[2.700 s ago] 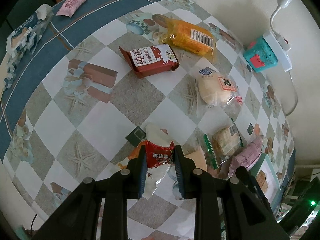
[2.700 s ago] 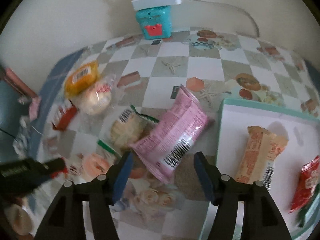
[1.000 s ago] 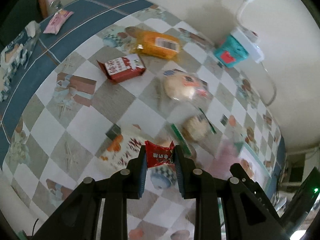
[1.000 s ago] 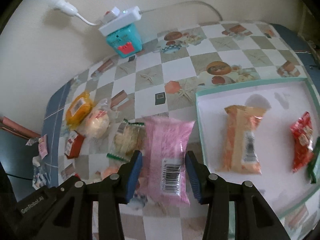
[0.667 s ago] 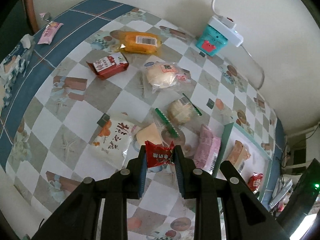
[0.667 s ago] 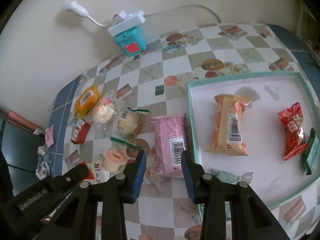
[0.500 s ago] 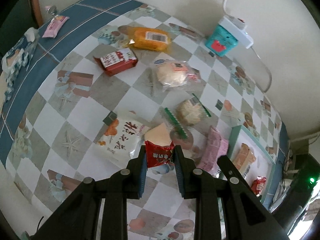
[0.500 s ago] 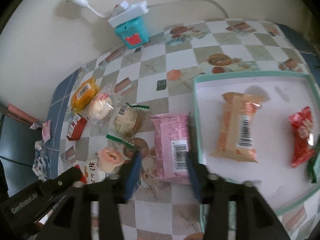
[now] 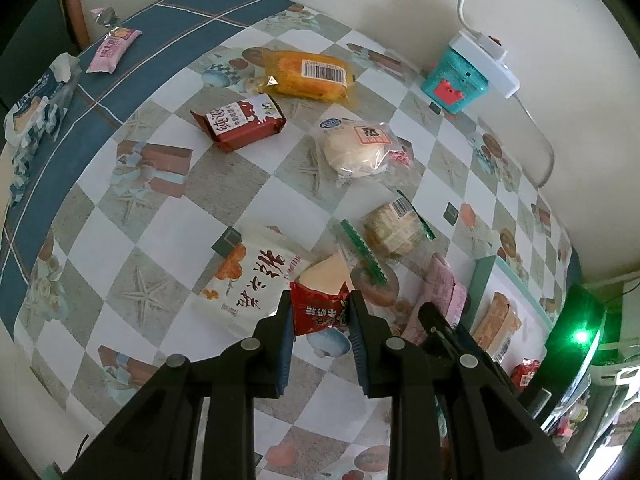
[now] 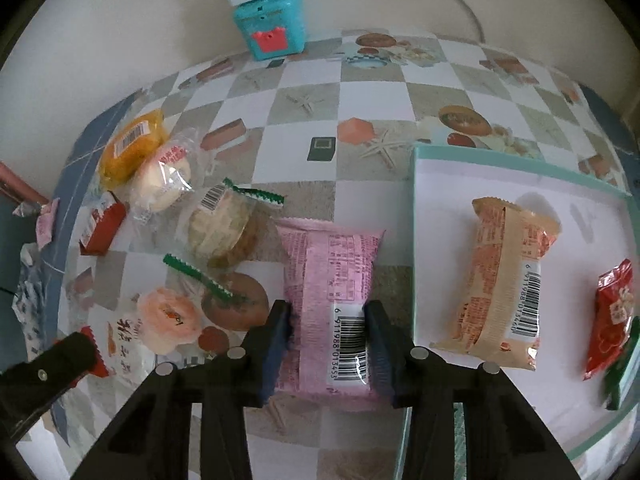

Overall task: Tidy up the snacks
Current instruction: 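Carry the red candy and pink pack over the white tray and release both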

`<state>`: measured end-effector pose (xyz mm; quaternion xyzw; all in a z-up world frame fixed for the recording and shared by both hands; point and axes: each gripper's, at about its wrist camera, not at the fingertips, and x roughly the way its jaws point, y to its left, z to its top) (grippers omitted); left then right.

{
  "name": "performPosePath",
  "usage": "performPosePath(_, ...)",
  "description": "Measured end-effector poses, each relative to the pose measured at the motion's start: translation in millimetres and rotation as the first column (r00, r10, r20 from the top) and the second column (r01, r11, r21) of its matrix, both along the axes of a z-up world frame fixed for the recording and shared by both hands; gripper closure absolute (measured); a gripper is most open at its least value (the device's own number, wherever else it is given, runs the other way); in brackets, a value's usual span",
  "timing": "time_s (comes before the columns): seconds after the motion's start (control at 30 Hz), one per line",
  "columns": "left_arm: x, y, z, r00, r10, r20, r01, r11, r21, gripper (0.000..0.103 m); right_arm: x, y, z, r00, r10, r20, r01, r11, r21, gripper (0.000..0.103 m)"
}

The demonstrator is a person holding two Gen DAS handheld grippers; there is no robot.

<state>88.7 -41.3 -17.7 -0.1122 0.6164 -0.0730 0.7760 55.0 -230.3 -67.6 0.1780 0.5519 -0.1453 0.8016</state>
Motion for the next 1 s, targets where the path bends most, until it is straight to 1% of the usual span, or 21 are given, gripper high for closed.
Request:
performPosePath(0.1,-0.4,0.0,0.3,1.0,0.001,0.003,-0.001,1.0,0.001,0.076,-3.8,0.6,4.8,1.0,-0.002,0.012,0.002,1.0,-0.003,0.066)
performPosePath(0.17,-1.3,-0.6,1.6,1.0,-0.001,0.008,0.001,1.0,0.003,0.076,-7.4,-1.3,10.1,1.0,-0.008,0.027,0.008,1.0,0.021,0.066)
performPosePath(0.27,-2.3,-0.6,4.4,1.0,-0.002,0.017,0.001,1.0,0.005,0.076,-11.4,-3.0,21.4,0.999,-0.019,0.049,0.017,0.999,0.034,0.066)
performPosePath(0.37,-4.3,-2.4,9.7,0.999,-0.007,0.031,0.007,1.0,0.003,0.076,-22.7,-7.9,44.1,0.994,-0.038,0.103,0.033,0.998,0.046,0.066)
performPosePath(0.4,-5.6,-4.2,12.2,0.999,-0.013,0.037,0.013,1.0,0.0,0.076,-29.0,-10.7,55.3,0.991,-0.047,0.126,0.042,0.998,0.036,0.066)
performPosePath(0.47,-8.9,-9.6,18.0,0.998,-0.031,0.049,0.031,0.999,-0.013,0.076,-36.7,-14.7,70.2,0.987,-0.061,0.146,0.061,0.998,0.002,0.066)
performPosePath(0.5,-10.9,-12.9,20.8,0.998,-0.042,0.055,0.043,0.999,-0.018,0.076,-43.7,-18.4,78.6,0.986,-0.073,0.153,0.077,0.997,-0.023,0.066)
performPosePath(0.6,-17.7,-25.7,28.3,0.994,-0.078,0.073,0.08,0.997,-0.023,0.076,-59.6,-32.3,88.0,0.982,-0.11,0.151,0.119,0.992,-0.052,0.066)
performPosePath(0.77,-32.0,-56.5,33.8,0.983,-0.162,0.086,0.165,0.986,-0.035,0.076,-86.4,-68.8,83.7,0.976,-0.202,0.084,0.211,0.971,-0.111,0.066)
performPosePath(0.9,-49.0,-93.4,33.3,0.962,-0.258,0.091,0.264,0.962,-0.062,0.076,-111.4,-104.7,80.0,0.959,-0.275,0.069,0.28,0.957,-0.078,0.066)
performPosePath(1.0,-66.0,-125.7,30.1,0.935,-0.341,0.092,0.348,0.935,-0.067,0.076,-126.6,-125.3,79.2,0.947,-0.315,0.066,0.319,0.945,-0.072,0.066)
